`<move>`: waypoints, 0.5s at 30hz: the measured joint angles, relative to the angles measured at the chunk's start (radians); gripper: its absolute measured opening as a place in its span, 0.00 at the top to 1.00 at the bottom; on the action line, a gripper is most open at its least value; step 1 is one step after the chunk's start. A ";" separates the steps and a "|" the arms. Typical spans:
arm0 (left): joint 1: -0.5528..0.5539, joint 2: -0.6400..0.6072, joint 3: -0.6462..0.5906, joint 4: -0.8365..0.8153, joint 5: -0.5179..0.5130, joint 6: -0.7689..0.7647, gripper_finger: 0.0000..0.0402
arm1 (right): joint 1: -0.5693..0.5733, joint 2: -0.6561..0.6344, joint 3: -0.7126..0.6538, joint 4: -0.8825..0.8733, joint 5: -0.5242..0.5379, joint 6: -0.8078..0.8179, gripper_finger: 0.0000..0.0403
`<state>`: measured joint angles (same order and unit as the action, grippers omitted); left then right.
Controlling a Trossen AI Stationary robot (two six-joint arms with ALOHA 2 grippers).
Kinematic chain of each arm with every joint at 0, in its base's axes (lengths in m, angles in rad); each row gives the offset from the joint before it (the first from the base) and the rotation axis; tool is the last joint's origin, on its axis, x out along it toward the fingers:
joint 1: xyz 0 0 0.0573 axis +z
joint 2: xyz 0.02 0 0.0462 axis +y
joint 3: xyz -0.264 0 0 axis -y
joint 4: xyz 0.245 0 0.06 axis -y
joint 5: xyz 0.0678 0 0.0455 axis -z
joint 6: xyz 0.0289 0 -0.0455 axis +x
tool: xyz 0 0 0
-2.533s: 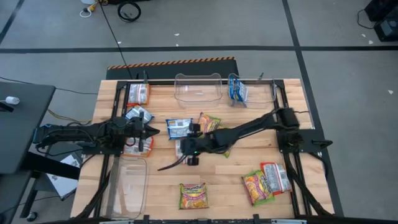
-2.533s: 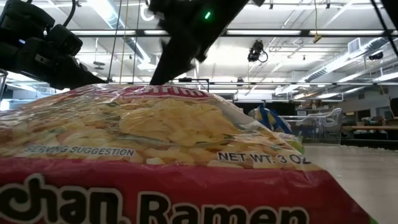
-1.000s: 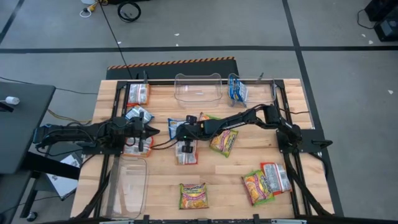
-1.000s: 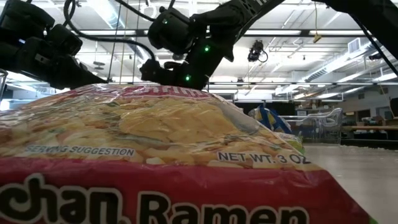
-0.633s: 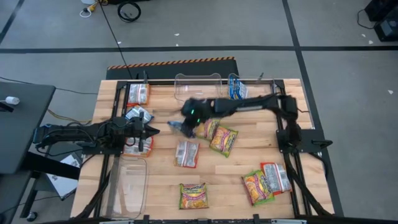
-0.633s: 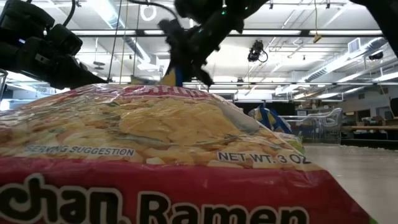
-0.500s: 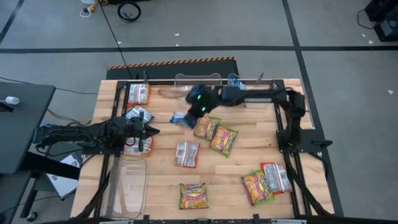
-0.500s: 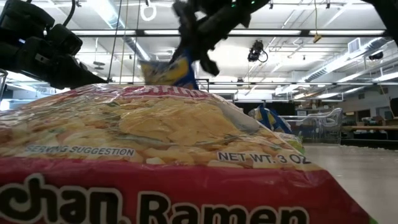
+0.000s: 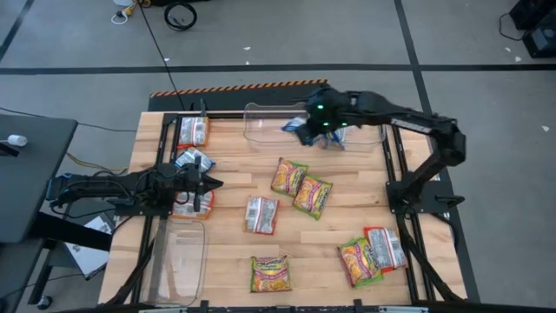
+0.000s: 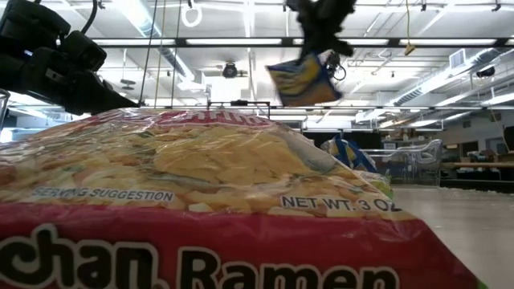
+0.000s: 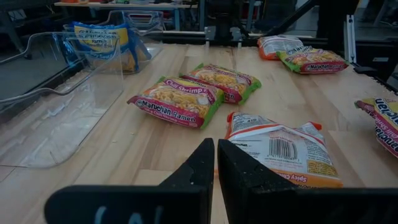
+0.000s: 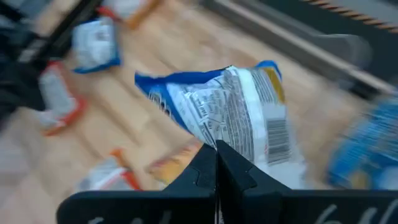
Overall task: Sort Maruchan noodles
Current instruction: Put the blue noodle pack into the top right transparent bin
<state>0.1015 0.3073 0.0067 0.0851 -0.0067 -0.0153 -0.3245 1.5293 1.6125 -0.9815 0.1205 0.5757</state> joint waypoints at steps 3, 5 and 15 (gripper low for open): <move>0.000 0.000 0.000 0.000 0.000 0.000 0.93 | -0.028 -0.087 -0.063 -0.052 0.070 0.015 0.99; 0.000 0.000 0.000 0.000 0.000 0.000 0.93 | -0.057 -0.154 -0.129 -0.052 0.106 0.032 0.99; 0.000 0.000 0.000 0.000 0.000 0.000 0.93 | -0.239 -0.464 -0.545 0.064 0.304 0.132 0.99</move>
<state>0.1016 0.3076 0.0067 0.0853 -0.0067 -0.0154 -0.5638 1.0653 1.0672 -0.9172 0.4250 0.7082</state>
